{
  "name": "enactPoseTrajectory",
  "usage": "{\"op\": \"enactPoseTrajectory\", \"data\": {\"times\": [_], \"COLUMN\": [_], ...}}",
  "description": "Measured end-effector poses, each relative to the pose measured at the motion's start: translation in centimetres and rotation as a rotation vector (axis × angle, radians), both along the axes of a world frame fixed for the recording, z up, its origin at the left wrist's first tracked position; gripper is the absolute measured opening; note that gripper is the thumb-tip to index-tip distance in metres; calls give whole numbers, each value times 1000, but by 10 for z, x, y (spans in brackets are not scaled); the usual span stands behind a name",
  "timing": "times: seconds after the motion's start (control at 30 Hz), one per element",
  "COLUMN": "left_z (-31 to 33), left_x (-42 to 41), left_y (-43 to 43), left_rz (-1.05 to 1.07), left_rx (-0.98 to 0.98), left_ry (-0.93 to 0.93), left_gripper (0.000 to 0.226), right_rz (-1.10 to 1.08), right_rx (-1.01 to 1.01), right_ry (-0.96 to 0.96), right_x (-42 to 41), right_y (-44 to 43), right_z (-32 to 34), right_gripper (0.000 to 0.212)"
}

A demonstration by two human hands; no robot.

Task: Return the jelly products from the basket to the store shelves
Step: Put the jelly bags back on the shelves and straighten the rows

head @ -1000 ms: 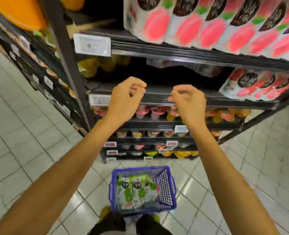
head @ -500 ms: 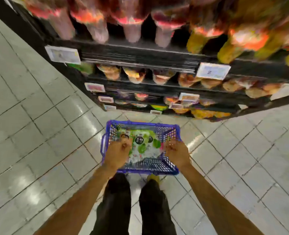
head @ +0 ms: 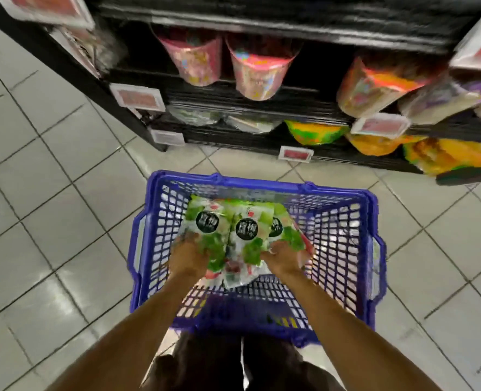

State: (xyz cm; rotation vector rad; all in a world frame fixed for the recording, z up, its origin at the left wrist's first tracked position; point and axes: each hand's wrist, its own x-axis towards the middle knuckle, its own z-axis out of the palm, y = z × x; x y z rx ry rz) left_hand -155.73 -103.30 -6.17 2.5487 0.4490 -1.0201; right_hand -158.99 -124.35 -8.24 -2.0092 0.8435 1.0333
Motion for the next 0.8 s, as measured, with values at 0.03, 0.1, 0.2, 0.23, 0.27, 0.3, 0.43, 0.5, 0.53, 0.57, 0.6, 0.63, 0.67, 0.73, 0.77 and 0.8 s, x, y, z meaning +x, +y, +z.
{"op": "enactPoseTrajectory", "data": {"times": [0.03, 0.1, 0.2, 0.23, 0.27, 0.3, 0.43, 0.5, 0.53, 0.57, 0.6, 0.63, 0.67, 0.73, 0.77, 0.8], "left_z": [-16, -39, -56, -57, -57, -57, -54, -54, -52, -49, -44, -38, -31, -18, -14, -10], "left_x": [3, 6, 8, 11, 14, 18, 26, 23, 21, 19, 17, 15, 13, 8, 6, 5], "left_y": [0, -2, -11, -12, -14, -14, -20, -24, -25, -23, -20, -17, -12, -3, 1, 3], "left_rz": [-12, -12, 15, 13, -3, -22, -21, 111, 204, 272, 306, 313, 302, 222, 180, 170], "left_rx": [26, 98, 206, 220, 241, 268, 293, 138, 25, -61, -97, -97, -78, -4, 15, -6], "left_ry": [1, -6, 7, 23, 38, 52, 120, 124, 112, 92, 71, 52, 25, -36, -75, -119], "left_gripper": [62, 73, 100, 108, 113, 116, 113, 107, 101, 97, 93, 90, 88, 86, 85, 83], "right_rz": [-53, -190, -306, -332, -370, -400, -296, -271, -301, -355, -467, -595, -711, -766, -730, -665], "right_rx": [10, 0, -91, -95, -68, -21, 8, -57, -61, -47, -6, 43, 54, -7, 31, 96], "right_ry": [1, 9, 20, 22, 25, 41, 153, 197, 213, 216, 198, 176, 161, 148, 176, 191], "right_x": [2, 7, 14, 17, 20, 23, 36, 42, 43, 42, 40, 37, 34, 29, 25, 23], "right_y": [5, 18, 34, 40, 47, 54, 67, 65, 65, 67, 70, 73, 75, 72, 72, 73], "right_z": [-18, -42, -62, -66, -68, -69, -71, -71, -69, -67, -68, -69, -68, -72, -74, -75], "right_gripper": [40, 48, 72, 80, 86, 89, 72, 58, 55, 50, 44, 35, 29, 32, 39, 44]}}
